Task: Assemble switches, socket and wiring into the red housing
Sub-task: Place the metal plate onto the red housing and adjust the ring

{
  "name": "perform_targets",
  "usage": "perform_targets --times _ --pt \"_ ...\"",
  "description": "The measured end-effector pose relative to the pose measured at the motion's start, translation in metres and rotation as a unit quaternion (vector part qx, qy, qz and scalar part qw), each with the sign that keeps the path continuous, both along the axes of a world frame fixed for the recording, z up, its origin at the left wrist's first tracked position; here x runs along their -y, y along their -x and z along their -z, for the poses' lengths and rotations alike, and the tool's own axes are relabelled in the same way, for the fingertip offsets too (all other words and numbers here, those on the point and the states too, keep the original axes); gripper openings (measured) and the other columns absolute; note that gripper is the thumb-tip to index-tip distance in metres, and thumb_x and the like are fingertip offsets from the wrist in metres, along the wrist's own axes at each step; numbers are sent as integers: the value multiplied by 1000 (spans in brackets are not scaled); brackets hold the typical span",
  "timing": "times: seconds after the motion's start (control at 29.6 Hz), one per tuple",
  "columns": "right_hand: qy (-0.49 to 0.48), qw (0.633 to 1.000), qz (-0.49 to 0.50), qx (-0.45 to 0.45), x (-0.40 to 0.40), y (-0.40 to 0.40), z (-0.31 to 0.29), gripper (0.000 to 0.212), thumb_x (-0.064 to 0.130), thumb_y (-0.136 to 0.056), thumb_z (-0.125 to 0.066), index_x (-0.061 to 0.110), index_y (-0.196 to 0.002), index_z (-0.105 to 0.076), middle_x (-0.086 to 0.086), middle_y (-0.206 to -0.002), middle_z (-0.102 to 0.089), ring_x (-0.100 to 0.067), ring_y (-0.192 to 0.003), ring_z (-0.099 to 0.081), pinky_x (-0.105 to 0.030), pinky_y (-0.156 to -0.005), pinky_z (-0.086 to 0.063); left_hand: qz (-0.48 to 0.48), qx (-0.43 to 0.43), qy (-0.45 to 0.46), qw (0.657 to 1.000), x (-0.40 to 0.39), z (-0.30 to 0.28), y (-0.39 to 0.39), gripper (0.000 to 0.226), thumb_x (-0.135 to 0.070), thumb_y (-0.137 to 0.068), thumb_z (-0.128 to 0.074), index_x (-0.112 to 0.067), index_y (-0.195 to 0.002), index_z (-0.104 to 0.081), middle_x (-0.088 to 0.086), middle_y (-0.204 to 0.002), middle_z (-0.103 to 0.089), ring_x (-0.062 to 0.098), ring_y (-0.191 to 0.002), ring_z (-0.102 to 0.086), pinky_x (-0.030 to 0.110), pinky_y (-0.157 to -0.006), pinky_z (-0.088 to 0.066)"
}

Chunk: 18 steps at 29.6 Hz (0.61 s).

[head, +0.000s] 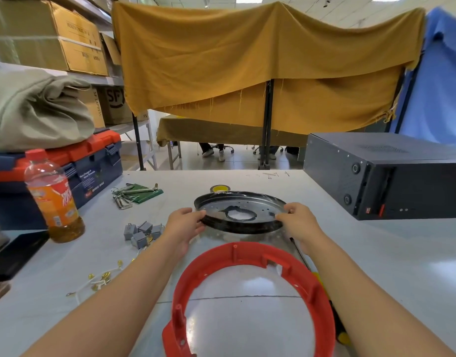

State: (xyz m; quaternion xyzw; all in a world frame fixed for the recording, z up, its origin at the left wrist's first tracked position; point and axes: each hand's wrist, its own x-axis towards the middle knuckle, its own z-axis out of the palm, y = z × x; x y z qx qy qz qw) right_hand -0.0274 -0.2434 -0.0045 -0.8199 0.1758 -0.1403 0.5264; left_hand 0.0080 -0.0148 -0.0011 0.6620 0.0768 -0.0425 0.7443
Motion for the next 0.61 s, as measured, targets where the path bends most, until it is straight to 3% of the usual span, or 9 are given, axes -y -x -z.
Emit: perform_targets --times 0.1,0.2,0.34,0.44,0.51,0.61 --pt "-70 997 9 38 -2 4 -8 23 9 -84 -53 -10 -97 -58 -20 -85 -52 -22 -77 -40 -36 -73 -37 11 36 57 998 -4 -12 5 42 3 -90 -54 8 -130 -43 16 -98 -63 23 -83 -64 24 -73 -55" --pt "-119 990 2 72 -6 11 -23 14 9 -82 -49 7 -68 -48 -9 -76 -37 -22 -75 -35 -36 -76 -37 37 70 104 991 -18 -26 10 58 -3 -89 -59 -5 -141 -33 11 -97 -68 21 -84 -70 24 -70 -54" --pt "-158 981 -26 110 -8 19 -42 7 9 -79 -46 13 -73 -47 -10 -80 -38 -24 -79 -36 -36 -84 -39 108 131 83 982 -39 -45 17 81 -9 -82 -67 -25 -147 -21 2 -91 -75 21 -90 -71 23 -74 -53" --pt "-158 979 -51 120 -8 25 -52 19 18 -86 -49 4 -88 -62 -17 -98 -58 -24 -94 -55 -35 -96 -41 135 152 70 977 -49 -57 24 92 -21 -69 -74 -28 -146 -25 2 -100 -74 21 -90 -71 21 -69 -55" --pt "-155 977 -55 138 -13 33 -57 26 29 -91 -49 12 -102 -65 -10 -112 -61 -21 -108 -54 -32 -93 -42 124 157 64 978 -52 -63 29 95 -31 -61 -77 -29 -144 -31 5 -108 -71 22 -90 -71 22 -65 -56" --pt "-163 970 -49 176 -20 45 -63 26 44 -93 -45 28 -109 -59 4 -119 -56 -17 -119 -46 -34 -96 -33 98 158 -6 983 -52 -70 37 93 -53 -56 -74 -28 -139 -40 10 -119 -61 24 -97 -68 28 -71 -56"
